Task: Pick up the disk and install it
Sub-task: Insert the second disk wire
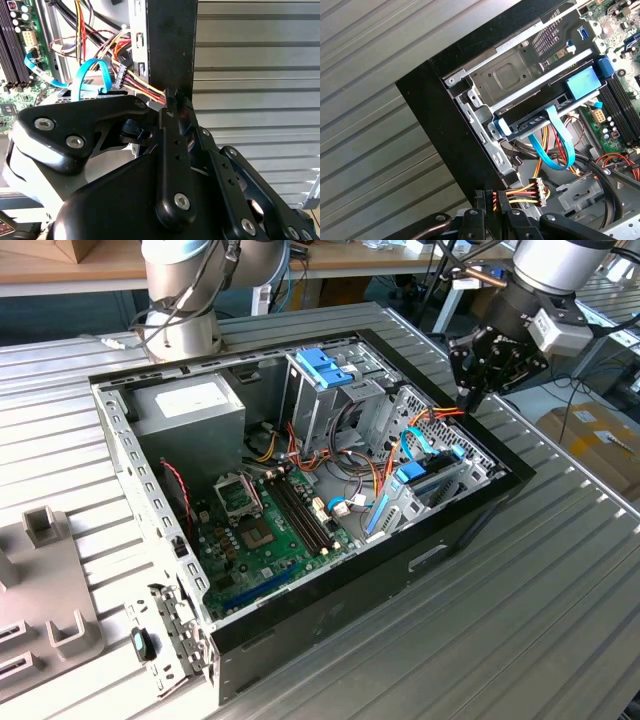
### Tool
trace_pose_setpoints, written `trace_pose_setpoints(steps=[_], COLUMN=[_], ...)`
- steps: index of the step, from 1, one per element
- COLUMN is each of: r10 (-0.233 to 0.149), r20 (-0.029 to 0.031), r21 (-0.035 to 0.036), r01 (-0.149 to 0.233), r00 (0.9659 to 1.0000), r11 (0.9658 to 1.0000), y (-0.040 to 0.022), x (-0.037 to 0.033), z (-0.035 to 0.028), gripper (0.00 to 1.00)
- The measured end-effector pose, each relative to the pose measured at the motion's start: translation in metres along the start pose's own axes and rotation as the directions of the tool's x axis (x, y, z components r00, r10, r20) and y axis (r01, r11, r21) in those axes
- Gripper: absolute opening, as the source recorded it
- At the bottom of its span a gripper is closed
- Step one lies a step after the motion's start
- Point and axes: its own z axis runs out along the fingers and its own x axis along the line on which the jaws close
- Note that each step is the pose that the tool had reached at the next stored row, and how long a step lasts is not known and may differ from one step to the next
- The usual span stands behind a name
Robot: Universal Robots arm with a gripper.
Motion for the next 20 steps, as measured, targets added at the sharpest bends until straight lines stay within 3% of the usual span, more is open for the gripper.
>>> trace_pose_setpoints(steps=[20], r10=[0.0], r20=[-0.0002], r21=[-0.0003], r01=[0.0], r00=[1.0], r11=[1.0], y=[-0.0012], x=[0.0012], z=[0.0009], gripper=[0.24])
